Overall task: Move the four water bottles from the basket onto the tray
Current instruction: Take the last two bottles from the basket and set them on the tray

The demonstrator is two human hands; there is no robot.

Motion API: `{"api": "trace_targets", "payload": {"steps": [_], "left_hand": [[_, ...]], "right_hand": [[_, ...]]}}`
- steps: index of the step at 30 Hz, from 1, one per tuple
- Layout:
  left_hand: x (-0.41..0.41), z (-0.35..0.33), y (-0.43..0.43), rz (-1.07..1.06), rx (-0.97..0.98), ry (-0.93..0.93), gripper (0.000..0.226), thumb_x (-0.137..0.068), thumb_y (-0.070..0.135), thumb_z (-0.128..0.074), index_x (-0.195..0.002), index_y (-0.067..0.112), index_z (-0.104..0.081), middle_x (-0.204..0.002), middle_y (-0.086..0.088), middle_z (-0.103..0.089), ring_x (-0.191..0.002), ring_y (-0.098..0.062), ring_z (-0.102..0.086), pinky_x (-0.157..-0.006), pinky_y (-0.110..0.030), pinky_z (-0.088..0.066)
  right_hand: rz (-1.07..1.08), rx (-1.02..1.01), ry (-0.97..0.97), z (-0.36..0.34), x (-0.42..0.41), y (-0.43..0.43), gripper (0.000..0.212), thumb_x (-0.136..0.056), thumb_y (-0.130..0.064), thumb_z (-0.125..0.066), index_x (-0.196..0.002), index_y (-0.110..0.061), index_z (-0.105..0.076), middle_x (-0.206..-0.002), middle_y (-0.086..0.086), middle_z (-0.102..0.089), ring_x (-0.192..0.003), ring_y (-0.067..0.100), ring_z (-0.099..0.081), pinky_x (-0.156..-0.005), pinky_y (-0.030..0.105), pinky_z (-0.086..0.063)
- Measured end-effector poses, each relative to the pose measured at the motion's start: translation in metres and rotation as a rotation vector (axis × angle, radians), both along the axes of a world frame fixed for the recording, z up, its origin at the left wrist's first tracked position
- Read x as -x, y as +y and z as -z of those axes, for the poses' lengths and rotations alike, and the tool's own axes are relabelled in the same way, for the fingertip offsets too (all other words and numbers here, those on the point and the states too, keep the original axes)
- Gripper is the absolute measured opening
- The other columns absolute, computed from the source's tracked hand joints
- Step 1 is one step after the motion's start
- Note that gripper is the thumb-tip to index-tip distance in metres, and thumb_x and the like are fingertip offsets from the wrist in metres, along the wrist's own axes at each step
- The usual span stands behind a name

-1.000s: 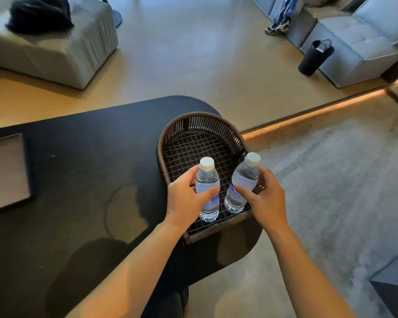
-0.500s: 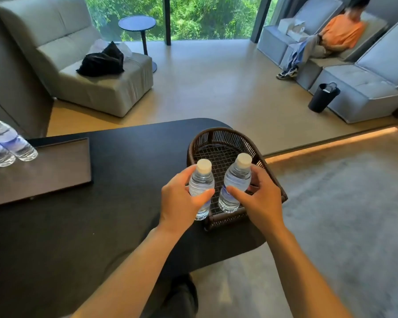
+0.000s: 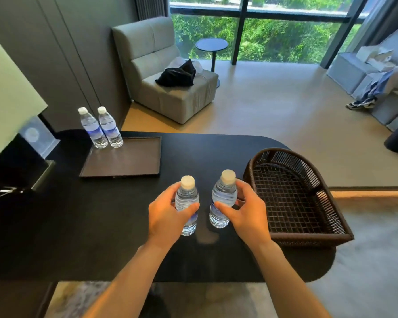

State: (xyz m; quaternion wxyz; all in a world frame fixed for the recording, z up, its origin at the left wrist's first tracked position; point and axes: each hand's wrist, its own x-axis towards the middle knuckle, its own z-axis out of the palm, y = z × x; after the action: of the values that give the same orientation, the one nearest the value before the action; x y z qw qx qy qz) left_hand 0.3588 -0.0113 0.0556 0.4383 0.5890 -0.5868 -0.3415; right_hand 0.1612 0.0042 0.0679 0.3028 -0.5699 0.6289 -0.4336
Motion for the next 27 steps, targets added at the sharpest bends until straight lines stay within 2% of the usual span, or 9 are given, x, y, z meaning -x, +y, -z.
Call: {"api": "trace_targets", "payload": {"steps": [3,5,7,10,13,21,24,27], "left_hand": [[-0.034,0.004,-0.010,-0.091,0.014,-0.031,0.065,-0.075,0.020,-0.090,-0.133,0.030,-0.062,-0.118,0.018,-0.066,-0.099,0.009,-0.065,-0.085,-0.007,-0.050],[-0.058,0.006,-0.020,-0.140,0.001,-0.019,0.066,-0.075,0.019,-0.091,-0.134,0.028,-0.063,-0.120,0.014,-0.069,-0.104,-0.001,-0.068,-0.090,-0.018,-0.054],[-0.083,0.008,-0.034,-0.175,-0.028,-0.001,0.064,-0.075,0.020,-0.091,-0.132,0.029,-0.064,-0.119,0.010,-0.072,-0.105,-0.006,-0.070,-0.092,-0.027,-0.057],[-0.123,0.011,-0.059,-0.196,-0.075,-0.001,0.060,-0.074,0.020,-0.092,-0.127,0.027,-0.066,-0.117,0.010,-0.073,-0.104,-0.005,-0.070,-0.094,-0.034,-0.059],[-0.162,0.016,-0.090,-0.214,-0.104,-0.007,0.059,-0.074,0.020,-0.092,-0.126,0.027,-0.066,-0.118,0.007,-0.074,-0.109,-0.011,-0.071,-0.096,-0.040,-0.060],[-0.261,0.035,-0.188,-0.262,-0.114,-0.032,0.057,-0.069,0.017,-0.095,-0.115,0.033,-0.065,-0.109,0.008,-0.075,-0.102,-0.010,-0.072,-0.091,-0.042,-0.061],[-0.294,0.045,-0.228,-0.258,-0.106,-0.072,0.058,-0.070,0.018,-0.094,-0.117,0.031,-0.063,-0.112,0.007,-0.073,-0.104,-0.011,-0.071,-0.092,-0.039,-0.061],[-0.320,0.054,-0.264,-0.244,-0.091,-0.098,0.058,-0.072,0.018,-0.093,-0.120,0.029,-0.063,-0.114,0.007,-0.071,-0.108,-0.012,-0.070,-0.093,-0.037,-0.060]], "right_hand": [[-0.056,0.007,0.016,0.009,-0.035,-0.021,0.064,-0.081,-0.023,-0.086,-0.131,-0.038,-0.049,-0.125,-0.025,-0.057,-0.105,-0.016,-0.056,-0.085,-0.004,-0.040],[-0.094,0.003,0.026,0.014,-0.058,-0.038,0.064,-0.080,-0.022,-0.087,-0.131,-0.036,-0.050,-0.125,-0.020,-0.059,-0.105,-0.013,-0.058,-0.086,-0.002,-0.042],[-0.134,0.003,0.050,0.020,-0.081,-0.057,0.065,-0.079,-0.021,-0.088,-0.132,-0.033,-0.053,-0.125,-0.019,-0.061,-0.106,-0.008,-0.061,-0.088,0.000,-0.043],[-0.160,-0.020,0.036,0.026,-0.119,-0.088,0.065,-0.078,-0.017,-0.090,-0.130,-0.033,-0.055,-0.121,-0.019,-0.064,-0.108,0.001,-0.065,-0.087,0.003,-0.047],[-0.164,-0.057,-0.001,0.031,-0.160,-0.123,0.065,-0.077,-0.015,-0.090,-0.127,-0.037,-0.054,-0.117,-0.019,-0.064,-0.105,-0.003,-0.064,-0.082,0.004,-0.048],[-0.138,-0.124,-0.033,0.055,-0.262,-0.223,0.065,-0.076,-0.018,-0.091,-0.128,-0.031,-0.055,-0.122,-0.013,-0.065,-0.112,0.008,-0.065,-0.096,0.029,-0.054],[-0.134,-0.150,-0.027,0.069,-0.300,-0.263,0.065,-0.076,-0.018,-0.091,-0.128,-0.030,-0.054,-0.122,-0.013,-0.062,-0.114,0.009,-0.061,-0.098,0.028,-0.052],[-0.135,-0.154,-0.026,0.083,-0.330,-0.297,0.064,-0.077,-0.018,-0.090,-0.126,-0.033,-0.052,-0.122,-0.015,-0.061,-0.117,0.008,-0.061,-0.095,0.019,-0.049]]}}
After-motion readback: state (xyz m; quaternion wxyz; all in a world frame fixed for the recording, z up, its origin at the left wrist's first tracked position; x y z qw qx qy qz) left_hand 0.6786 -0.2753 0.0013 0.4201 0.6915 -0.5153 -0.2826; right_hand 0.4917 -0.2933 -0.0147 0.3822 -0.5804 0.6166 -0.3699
